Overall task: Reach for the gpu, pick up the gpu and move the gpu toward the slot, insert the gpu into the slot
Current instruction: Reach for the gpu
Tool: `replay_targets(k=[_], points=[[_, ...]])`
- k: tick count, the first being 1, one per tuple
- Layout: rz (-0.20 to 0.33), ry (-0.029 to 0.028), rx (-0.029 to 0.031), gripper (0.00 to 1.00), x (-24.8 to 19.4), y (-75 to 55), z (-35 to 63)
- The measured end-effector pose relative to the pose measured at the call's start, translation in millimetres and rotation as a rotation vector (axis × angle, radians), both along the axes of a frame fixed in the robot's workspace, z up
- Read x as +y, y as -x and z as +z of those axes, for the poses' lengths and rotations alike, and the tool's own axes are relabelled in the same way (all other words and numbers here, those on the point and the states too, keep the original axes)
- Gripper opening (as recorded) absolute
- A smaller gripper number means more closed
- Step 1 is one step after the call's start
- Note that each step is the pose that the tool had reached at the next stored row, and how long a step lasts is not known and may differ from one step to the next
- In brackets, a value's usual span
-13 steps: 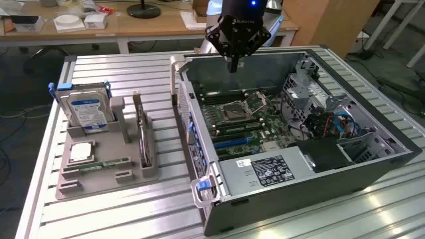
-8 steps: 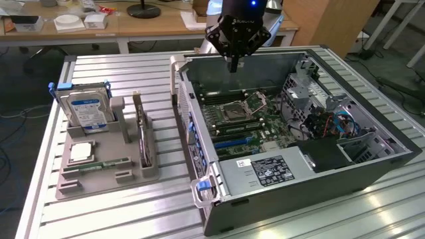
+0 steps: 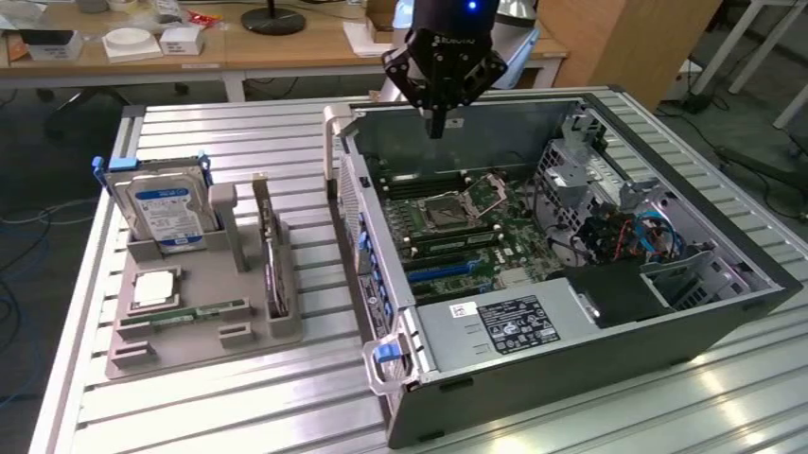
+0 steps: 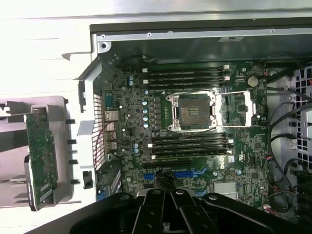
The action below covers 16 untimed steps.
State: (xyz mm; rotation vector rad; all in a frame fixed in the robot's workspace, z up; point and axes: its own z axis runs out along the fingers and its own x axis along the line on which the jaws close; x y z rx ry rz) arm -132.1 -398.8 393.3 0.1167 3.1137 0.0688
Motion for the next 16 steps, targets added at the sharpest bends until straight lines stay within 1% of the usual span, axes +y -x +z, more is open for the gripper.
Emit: replay_targets(k=[16], points=[[0.0,0.0,0.0,0.1,0.0,20.3,-0.1]])
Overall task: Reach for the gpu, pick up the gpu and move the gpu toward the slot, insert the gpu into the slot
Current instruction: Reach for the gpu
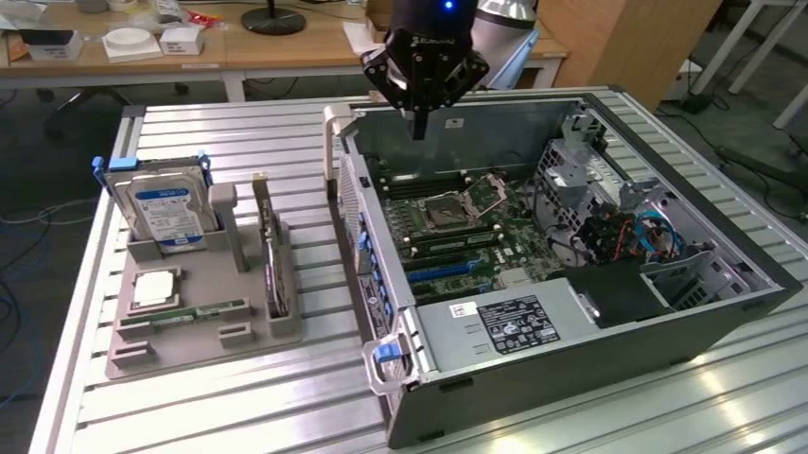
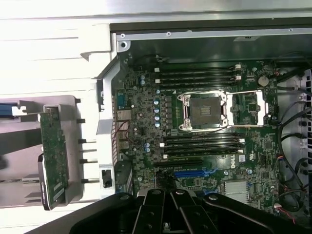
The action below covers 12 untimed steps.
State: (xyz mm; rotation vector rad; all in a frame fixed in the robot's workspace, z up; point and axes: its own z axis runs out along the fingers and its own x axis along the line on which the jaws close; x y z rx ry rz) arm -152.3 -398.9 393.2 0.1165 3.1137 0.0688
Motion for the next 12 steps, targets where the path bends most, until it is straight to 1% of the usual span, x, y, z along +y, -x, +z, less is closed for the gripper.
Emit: replay_targets(k=[5,12], points=[[0.0,-0.0001,-0.0001,0.1,0.0,4.9,-0.1],[0.0,0.0,0.0,0.1,0.0,15.6,-0.2]])
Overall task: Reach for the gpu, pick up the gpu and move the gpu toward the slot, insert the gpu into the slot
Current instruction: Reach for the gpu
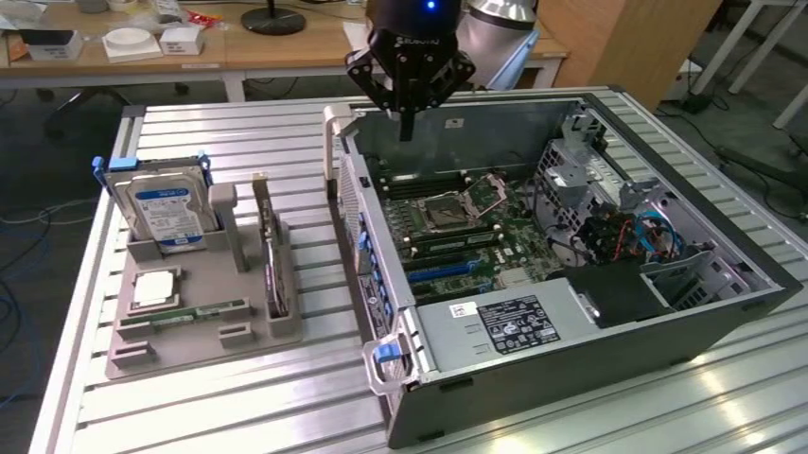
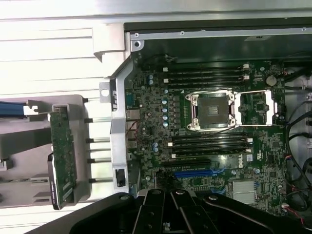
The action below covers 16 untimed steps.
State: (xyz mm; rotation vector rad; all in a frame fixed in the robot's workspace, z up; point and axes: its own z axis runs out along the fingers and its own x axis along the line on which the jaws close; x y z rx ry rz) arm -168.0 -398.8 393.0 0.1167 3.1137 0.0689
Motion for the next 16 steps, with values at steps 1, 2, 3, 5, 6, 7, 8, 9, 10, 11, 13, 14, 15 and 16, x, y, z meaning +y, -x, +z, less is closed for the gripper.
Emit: replay_targets(k=[1,2,3,5,6,7,8,9,10,11,13,14,15,16], points=[[0.0,0.0001,0.0,0.1,0.0,1.5,0.0],[0.0,0.0,0.0,0.1,0.0,3.0,0.0],[0.0,0.0,0.0,0.1,0.0,4.5,0.0],[0.0,0.0,-0.0001,0.1,0.0,7.9,-0.1],[0.0,0.0,0.0,0.1,0.0,9.6,-0.1],[0.0,0.0,0.0,0.1,0.0,11.4,-0.1],[0.0,0.0,0.0,0.1,0.0,13.2,-0.1],[0.0,0.0,0.0,0.1,0.0,15.0,-0.1],[0.0,0.0,0.0,0.1,0.0,17.0,-0.1],[0.0,0.0,0.0,0.1,0.0,19.2,-0.1],[0.0,0.0,0.0,0.1,0.0,26.1,-0.1],[0.0,0.0,0.0001,0.1,0.0,28.3,-0.1],[0.0,-0.0001,-0.0001,0.1,0.0,30.6,-0.2],[0.0,-0.0001,-0.0001,0.1,0.0,32.8,-0.2]])
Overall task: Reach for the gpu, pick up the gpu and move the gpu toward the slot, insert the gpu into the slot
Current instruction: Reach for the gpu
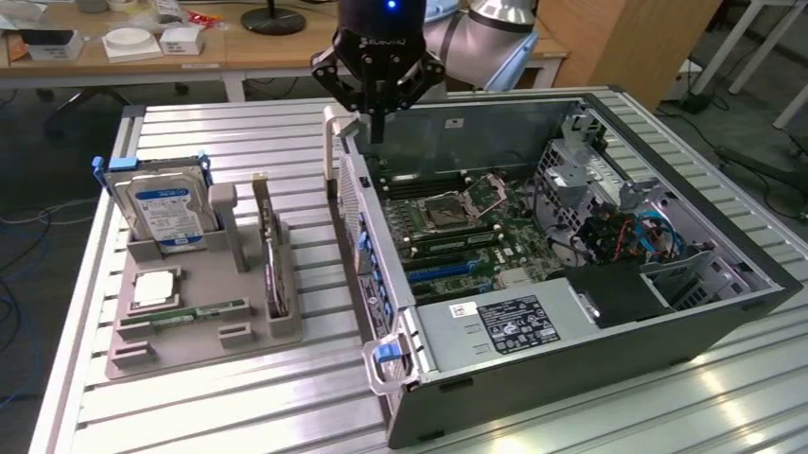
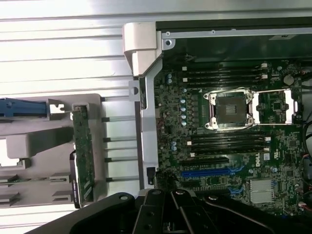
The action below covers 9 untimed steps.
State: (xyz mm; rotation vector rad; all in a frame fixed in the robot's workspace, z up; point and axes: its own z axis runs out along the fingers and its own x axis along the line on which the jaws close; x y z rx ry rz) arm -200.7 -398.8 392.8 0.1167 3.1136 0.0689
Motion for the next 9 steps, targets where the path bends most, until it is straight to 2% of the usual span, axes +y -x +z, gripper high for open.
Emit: replay_targets(k=[9], points=[[0.0,0.0,0.0,0.1,0.0,14.7,-0.1]])
